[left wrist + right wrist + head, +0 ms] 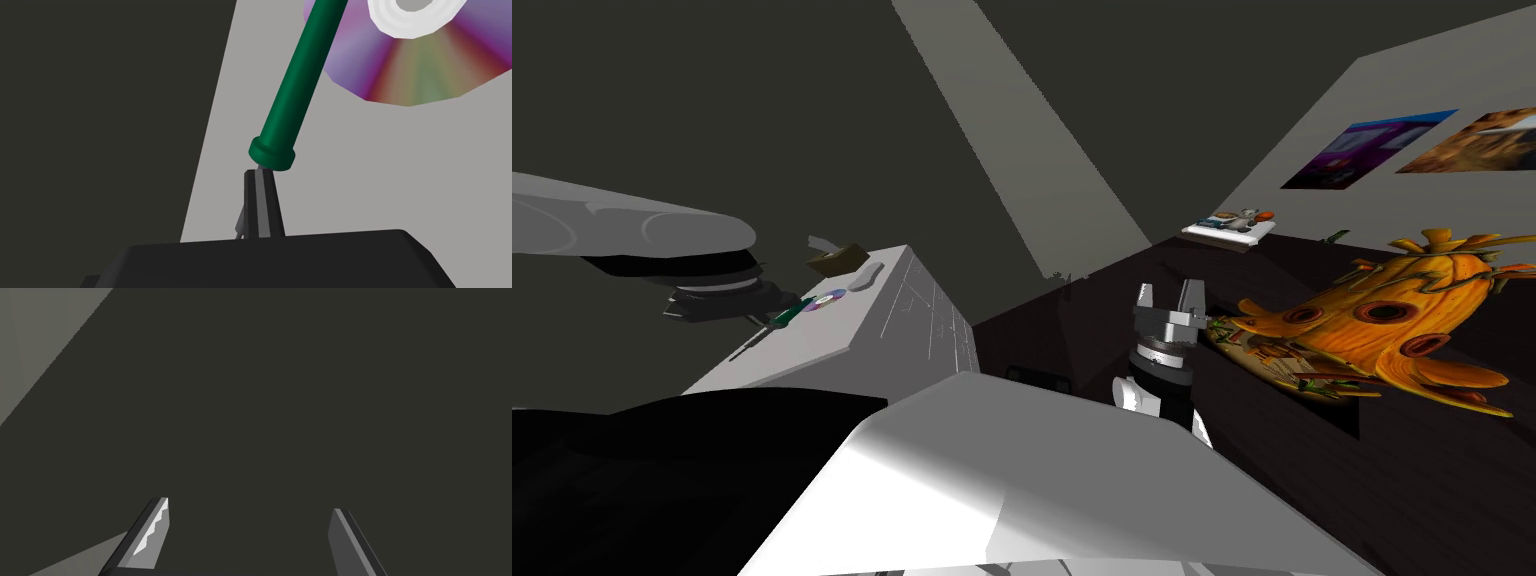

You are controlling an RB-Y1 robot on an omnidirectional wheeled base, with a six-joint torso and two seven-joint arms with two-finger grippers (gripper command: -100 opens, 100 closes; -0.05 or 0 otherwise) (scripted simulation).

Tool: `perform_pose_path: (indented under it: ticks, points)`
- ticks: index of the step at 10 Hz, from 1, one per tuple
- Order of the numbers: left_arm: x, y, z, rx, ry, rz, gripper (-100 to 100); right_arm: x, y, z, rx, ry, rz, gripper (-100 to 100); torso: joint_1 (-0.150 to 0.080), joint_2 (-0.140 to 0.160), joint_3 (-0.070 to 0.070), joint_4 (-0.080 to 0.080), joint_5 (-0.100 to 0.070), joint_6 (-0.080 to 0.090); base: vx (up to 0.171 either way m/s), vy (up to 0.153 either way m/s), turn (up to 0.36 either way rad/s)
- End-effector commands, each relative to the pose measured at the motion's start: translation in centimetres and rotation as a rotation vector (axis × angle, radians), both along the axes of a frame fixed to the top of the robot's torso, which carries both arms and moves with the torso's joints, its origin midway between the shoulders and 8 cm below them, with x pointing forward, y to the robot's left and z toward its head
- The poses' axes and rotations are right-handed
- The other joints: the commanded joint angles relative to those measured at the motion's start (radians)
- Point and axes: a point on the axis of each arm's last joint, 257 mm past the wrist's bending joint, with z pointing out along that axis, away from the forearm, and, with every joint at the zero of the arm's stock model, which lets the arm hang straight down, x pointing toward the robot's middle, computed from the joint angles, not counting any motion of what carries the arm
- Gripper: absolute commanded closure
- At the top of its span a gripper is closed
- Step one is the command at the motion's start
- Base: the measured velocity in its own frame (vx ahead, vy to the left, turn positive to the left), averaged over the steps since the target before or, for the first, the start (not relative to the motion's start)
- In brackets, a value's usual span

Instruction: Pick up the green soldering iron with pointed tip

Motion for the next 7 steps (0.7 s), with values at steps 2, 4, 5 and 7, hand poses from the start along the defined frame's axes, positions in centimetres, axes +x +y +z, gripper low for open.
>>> perform_pose_path:
  ticks: [2, 4, 5, 7]
  points:
    - [0.0, 0.0, 0.0, 0.0, 0.0, 0.0, 0, 0.0, 0.0, 0.0, 0.0, 0.0, 0.0, 0, 0.0, 0.0, 0.0, 0.0, 0.0, 0.0, 0.0, 0.0, 0.0]
    - [1.2, -0.2, 3.3, 0.03, -0.07, 0.023, -100, 0.0, 0.0, 0.0, 0.0, 0.0, 0.0, 0, 0.002, 0.0, 0.0, 0.0, 0.0, 0.001, -0.007, 0.093, -0.099]
    - [1.5, -0.3, 3.7, 0.029, -0.085, 0.027, -100, 0.0, 0.0, 0.0, 0.0, 0.0, 0.0, 0, 0.007, 0.0, 0.0, 0.0, 0.001, 0.0, -0.018, 0.124, -0.087]
    - [2.8, -1.2, 5.2, 0.017, -0.141, 0.037, -100, 0.0, 0.0, 0.0, 0.0, 0.0, 0.0, 0, 0.008, 0.001, 0.0, 0.0, 0.002, 0.0, -0.029, 0.122, -0.104]
